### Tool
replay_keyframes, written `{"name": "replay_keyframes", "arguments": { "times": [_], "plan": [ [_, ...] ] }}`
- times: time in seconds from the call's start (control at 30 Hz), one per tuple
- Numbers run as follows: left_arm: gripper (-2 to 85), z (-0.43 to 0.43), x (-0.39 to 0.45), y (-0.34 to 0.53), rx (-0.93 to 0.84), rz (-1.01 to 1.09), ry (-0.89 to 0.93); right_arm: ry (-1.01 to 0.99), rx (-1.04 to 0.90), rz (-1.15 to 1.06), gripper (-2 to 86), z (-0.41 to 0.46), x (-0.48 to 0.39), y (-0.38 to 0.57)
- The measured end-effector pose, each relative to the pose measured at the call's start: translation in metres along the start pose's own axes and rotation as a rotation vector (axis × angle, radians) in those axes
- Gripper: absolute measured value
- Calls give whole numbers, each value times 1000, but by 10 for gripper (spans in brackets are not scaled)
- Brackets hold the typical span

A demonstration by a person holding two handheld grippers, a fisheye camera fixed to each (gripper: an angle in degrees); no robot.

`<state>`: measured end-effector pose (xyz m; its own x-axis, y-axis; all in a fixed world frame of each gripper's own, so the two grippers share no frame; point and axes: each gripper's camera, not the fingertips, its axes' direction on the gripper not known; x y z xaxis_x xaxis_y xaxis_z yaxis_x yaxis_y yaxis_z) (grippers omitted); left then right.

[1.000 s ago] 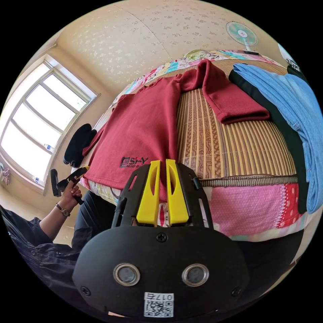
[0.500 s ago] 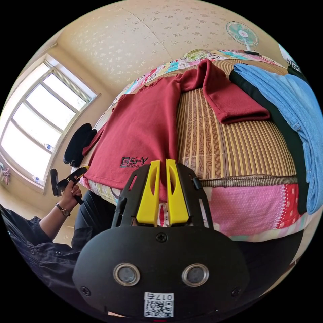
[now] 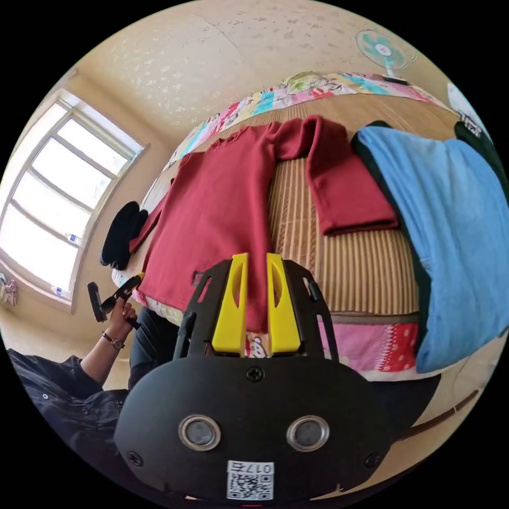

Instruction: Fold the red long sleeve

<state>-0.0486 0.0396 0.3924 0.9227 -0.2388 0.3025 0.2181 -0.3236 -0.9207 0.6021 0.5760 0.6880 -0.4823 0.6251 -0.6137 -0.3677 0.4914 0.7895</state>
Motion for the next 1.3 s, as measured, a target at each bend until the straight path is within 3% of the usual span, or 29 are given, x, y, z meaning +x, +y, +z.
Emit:
{"name": "replay_keyframes", "arguments": {
  "times": [0.13, 0.23, 0.47, 0.7, 0.87, 0.93, 1.0, 1.07, 1.3],
  "plan": [
    [11, 2, 2, 3, 10, 1, -5, 160, 152, 133, 84, -23, 24, -24],
    [11, 4, 4, 5, 19, -8, -14, 218, 46, 256, 96, 19, 54, -45],
    [10, 8, 9, 11, 39, 27, -27, 513, -86, -34, 39, 79, -41, -89],
    [11, 11, 7, 13, 44, 20, -5, 727, 413, -261, 32, -101, -137, -105],
    [11, 13, 10, 20, 78, 14, -14, 934, 567, -247, 31, -130, -95, -24],
    [11, 14, 12, 20, 81, 13, -18, 903, 524, -134, 30, -123, -47, 9],
    [11, 15, 13, 18, 76, 20, -20, 813, 322, 91, 29, -107, 24, 34],
    [11, 15, 13, 16, 65, 25, -20, 768, 258, 252, 31, -114, 58, 54],
    [10, 18, 16, 11, 61, 12, -21, 255, 471, 427, 68, -203, 90, 124]
  ]
}}
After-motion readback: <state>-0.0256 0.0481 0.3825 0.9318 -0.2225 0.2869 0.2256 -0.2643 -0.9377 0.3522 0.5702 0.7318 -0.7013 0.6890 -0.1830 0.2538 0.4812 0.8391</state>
